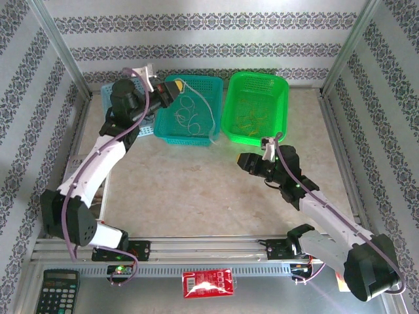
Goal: Untangle the cables
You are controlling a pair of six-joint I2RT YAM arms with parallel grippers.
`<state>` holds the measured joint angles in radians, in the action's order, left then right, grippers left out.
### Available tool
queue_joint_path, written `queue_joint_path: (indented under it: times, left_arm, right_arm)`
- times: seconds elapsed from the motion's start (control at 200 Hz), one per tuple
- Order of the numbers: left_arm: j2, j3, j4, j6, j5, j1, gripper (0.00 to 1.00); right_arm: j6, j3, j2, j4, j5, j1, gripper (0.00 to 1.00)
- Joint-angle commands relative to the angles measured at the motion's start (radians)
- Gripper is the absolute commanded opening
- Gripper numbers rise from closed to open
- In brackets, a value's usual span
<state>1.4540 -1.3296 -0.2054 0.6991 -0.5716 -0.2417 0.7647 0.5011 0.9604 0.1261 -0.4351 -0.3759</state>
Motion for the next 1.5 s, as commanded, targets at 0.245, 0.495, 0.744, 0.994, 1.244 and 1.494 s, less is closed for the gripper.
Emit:
queue_joint_path:
  times: [0.245, 0.495, 0.744, 0.994, 1.244, 1.494]
  left_arm:
    - [0.191, -0.271, 0.121, -0.163, 0.042, 0.019, 0.00]
    - [0.315, -0.418, 0.207, -0.265, 0.112, 0.037, 0.00]
    - [0.413, -0.512, 0.227, -0.276, 0.127, 0.038, 0.00]
    - [0.458, -0.471, 0.205, -0.277, 0.133, 0.038, 0.02]
    - [0.414, -0.343, 0.223, -0.338, 0.144, 0.039, 1.00]
    - [0.263, -0.285, 0.342, -0.419, 0.154, 0.039, 1.00]
  right_arm:
    - [-0.019, 0.032, -0.082, -0.068, 0.000, 0.034, 0.64]
    - [-0.032, 0.031, -0.166, -0.145, -0.039, 0.117, 0.65]
    - [-0.044, 0.024, -0.233, -0.218, -0.071, 0.181, 0.65]
    - [-0.055, 0.028, -0.244, -0.242, -0.082, 0.209, 0.66]
    - [-0.110, 0.069, -0.248, -0.304, -0.064, 0.216, 0.68]
    - [-0.177, 0.109, -0.263, -0.364, 0.006, 0.222, 0.95]
